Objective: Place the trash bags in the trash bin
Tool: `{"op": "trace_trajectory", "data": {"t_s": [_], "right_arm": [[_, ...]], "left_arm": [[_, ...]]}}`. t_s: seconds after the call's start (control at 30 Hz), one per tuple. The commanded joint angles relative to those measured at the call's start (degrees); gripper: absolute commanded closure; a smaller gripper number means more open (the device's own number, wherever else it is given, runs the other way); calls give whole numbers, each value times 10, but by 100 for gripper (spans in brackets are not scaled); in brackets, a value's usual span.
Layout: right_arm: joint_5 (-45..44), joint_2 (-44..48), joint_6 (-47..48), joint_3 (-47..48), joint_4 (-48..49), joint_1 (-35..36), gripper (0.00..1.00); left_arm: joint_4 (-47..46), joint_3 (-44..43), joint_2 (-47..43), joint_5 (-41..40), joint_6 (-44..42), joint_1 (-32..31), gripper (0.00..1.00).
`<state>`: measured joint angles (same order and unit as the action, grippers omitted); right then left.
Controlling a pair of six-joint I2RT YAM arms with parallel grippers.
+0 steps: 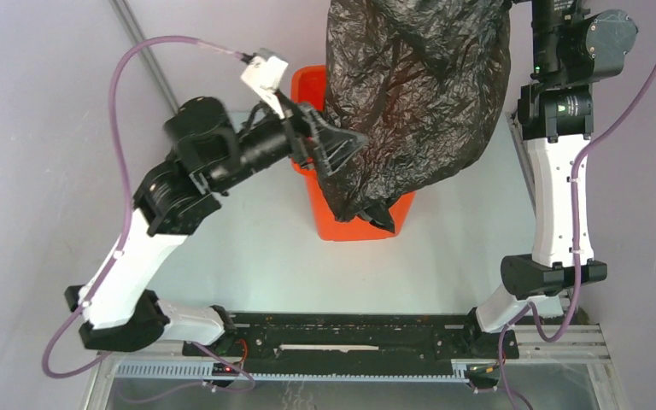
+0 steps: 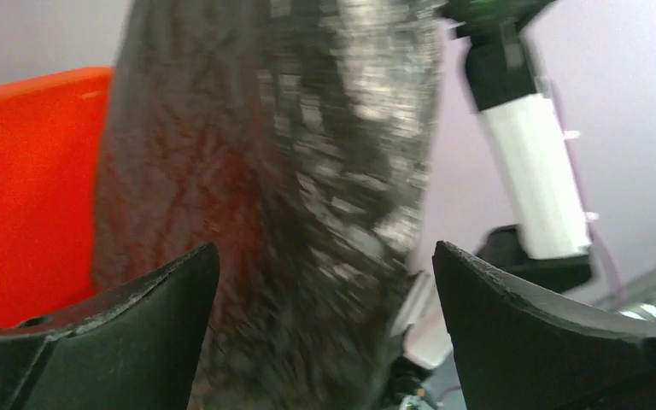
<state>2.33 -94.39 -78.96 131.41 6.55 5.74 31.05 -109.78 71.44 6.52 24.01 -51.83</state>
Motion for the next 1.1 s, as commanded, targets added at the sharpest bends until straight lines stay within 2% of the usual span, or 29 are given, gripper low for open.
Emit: {"op": "trace_trajectory", "data": {"t_s": [0.0,0.1,0.17,0.2,0.23,0.3,0.33,0.43,0.6,0.73,0.87,1.07], "right_arm": [[7,13,-18,13,13,-2,100],[13,22,-38,1,23,2,100],[20,31,-48,-7,26,5,100],[22,37,-52,-15,30,7,100],[26,45,-56,-22,33,9,100],[34,61,-62,-33,34,14,100],[38,69,-62,-36,33,16,100],[53,89,-61,-35,23,22,100],[72,126,-76,-61,17,34,100],[86,147,-76,-70,11,35,100],[90,152,-53,-56,-6,32,100],[107,155,-57,-54,-3,23,100]], "left_arm": [[112,-89,61,-124,-88,-5,0],[128,-117,102,-129,-85,-5,0],[124,-141,126,-105,-83,-5,1],[125,-160,139,-96,-83,-5,10],[128,-182,150,-95,-85,-5,23],[133,-241,166,-127,-84,0,59],[125,-261,169,-143,-81,6,73],[53,-279,149,-174,-77,29,87],[-125,-233,94,-262,-131,43,99],[-197,-242,104,-285,-151,59,100],[-213,-272,150,-246,-104,89,100],[-197,-279,213,-144,9,120,100]]}}
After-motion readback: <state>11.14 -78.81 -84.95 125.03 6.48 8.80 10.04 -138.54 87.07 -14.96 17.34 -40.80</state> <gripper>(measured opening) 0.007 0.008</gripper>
